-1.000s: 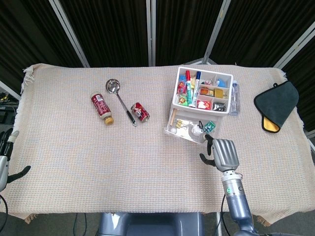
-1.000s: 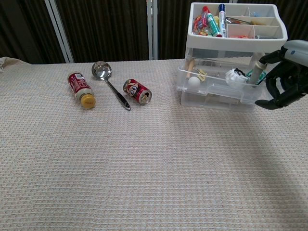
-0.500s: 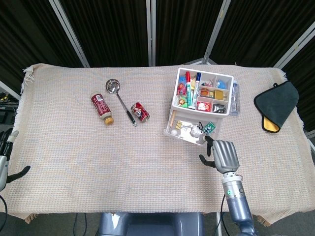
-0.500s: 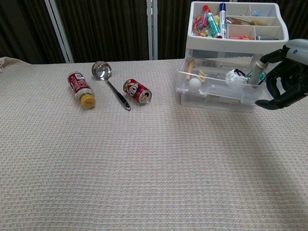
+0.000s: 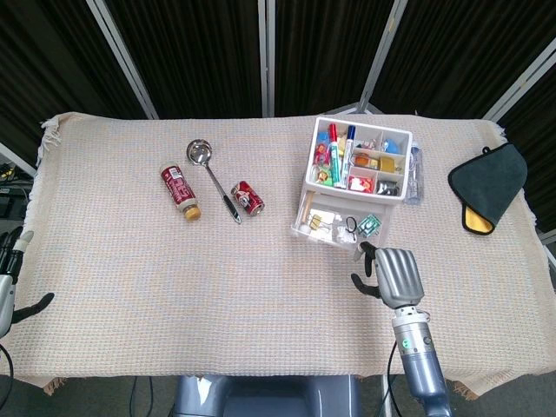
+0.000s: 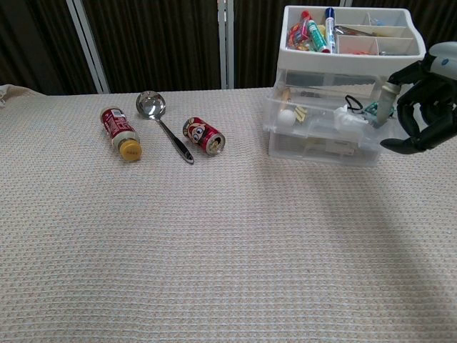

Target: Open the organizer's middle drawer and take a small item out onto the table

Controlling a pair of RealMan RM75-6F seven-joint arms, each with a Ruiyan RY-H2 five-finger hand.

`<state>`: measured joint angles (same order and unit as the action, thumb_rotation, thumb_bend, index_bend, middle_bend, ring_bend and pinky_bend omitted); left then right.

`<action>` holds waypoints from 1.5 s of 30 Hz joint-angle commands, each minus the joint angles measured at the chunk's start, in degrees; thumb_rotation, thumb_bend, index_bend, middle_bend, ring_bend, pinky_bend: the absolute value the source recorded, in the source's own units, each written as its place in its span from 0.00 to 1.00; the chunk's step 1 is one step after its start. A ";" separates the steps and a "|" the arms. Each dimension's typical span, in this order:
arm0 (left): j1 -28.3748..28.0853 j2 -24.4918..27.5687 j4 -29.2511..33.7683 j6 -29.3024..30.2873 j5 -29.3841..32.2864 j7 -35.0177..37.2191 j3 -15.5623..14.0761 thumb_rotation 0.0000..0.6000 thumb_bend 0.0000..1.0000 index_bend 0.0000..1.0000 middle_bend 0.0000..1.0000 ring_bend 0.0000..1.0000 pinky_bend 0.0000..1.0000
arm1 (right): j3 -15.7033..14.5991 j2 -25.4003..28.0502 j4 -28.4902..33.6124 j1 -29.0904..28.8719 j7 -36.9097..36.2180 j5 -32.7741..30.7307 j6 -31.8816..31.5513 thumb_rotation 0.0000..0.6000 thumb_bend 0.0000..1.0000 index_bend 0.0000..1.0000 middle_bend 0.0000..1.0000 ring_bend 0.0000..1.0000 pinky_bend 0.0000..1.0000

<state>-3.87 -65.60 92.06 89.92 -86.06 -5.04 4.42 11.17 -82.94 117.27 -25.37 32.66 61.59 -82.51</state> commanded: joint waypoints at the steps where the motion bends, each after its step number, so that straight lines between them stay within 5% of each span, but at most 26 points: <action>1: 0.02 0.04 0.03 0.06 -0.03 0.08 0.00 1.00 0.02 0.00 0.00 0.00 0.00 | 0.15 0.04 -0.12 0.04 -0.03 -0.17 -0.03 1.00 0.20 0.53 0.70 0.77 0.66; 10: -0.02 0.10 0.02 -0.09 0.04 0.11 0.00 1.00 0.02 0.00 0.00 0.00 0.00 | 0.19 -0.06 -1.00 0.23 -1.62 0.22 0.57 1.00 0.19 0.50 0.69 0.77 0.66; 20: 0.09 0.16 -0.05 0.15 0.35 0.45 0.24 1.00 0.02 0.00 0.00 0.00 0.00 | 1.60 0.41 1.10 -0.37 -0.69 3.58 -0.54 1.00 0.09 0.33 0.69 0.76 0.65; 33: 0.15 0.30 -0.24 0.31 1.40 0.67 0.93 1.00 0.02 0.00 0.00 0.00 0.00 | 8.29 -0.57 -2.34 -7.43 11.28 -4.36 1.54 1.00 0.06 0.50 0.98 0.99 0.66; 45: 0.20 0.35 -0.47 0.48 1.95 0.90 1.34 1.00 0.02 0.00 0.00 0.00 0.00 | 12.37 -3.90 -9.08 -13.16 15.38 -13.65 3.87 1.00 0.08 0.50 1.00 1.00 0.67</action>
<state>-3.68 -65.26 91.61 90.40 -84.17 -4.19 5.71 22.81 -86.30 109.16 -37.65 47.42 48.95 -79.01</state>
